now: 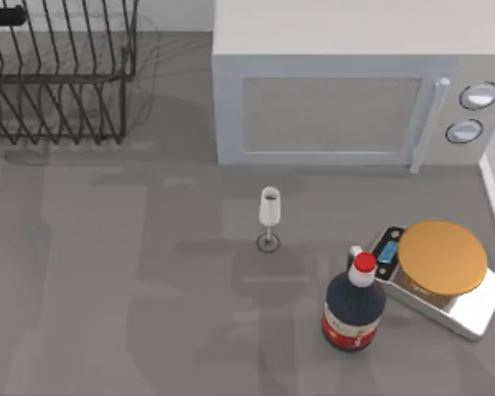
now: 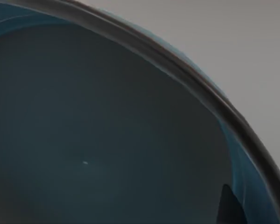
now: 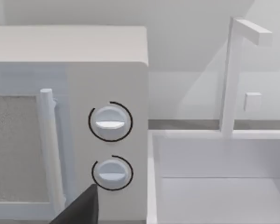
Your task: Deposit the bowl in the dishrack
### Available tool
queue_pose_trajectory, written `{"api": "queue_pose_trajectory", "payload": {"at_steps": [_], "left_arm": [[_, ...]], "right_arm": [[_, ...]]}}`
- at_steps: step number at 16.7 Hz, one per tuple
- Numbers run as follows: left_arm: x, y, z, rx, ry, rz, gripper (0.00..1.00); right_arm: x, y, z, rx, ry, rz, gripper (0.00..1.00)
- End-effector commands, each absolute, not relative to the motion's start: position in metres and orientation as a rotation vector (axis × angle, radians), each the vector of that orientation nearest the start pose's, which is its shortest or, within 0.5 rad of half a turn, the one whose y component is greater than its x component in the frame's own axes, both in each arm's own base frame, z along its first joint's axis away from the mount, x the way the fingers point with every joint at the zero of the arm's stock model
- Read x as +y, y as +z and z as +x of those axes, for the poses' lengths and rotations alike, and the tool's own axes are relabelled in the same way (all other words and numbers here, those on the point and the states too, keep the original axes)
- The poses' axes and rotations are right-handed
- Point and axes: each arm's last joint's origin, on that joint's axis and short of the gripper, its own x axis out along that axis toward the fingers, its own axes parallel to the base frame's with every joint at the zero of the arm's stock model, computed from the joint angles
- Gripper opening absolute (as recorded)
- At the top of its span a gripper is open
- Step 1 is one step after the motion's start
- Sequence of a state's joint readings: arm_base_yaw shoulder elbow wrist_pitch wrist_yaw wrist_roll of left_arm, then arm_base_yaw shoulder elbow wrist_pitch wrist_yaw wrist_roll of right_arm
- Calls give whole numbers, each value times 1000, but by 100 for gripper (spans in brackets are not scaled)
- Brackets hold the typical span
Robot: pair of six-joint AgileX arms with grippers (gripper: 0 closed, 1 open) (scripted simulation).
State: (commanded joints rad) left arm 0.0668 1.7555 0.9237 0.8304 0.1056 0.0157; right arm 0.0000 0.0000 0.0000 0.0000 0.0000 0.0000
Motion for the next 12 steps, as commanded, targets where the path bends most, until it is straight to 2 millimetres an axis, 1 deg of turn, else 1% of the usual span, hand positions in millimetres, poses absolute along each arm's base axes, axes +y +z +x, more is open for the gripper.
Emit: {"api": "queue_pose_trajectory", "payload": {"at_steps": [12], "left_arm": [[25, 218, 381, 0, -20, 0, 98]], "right_arm": [[-1, 160, 106, 0, 0, 0, 100]]}}
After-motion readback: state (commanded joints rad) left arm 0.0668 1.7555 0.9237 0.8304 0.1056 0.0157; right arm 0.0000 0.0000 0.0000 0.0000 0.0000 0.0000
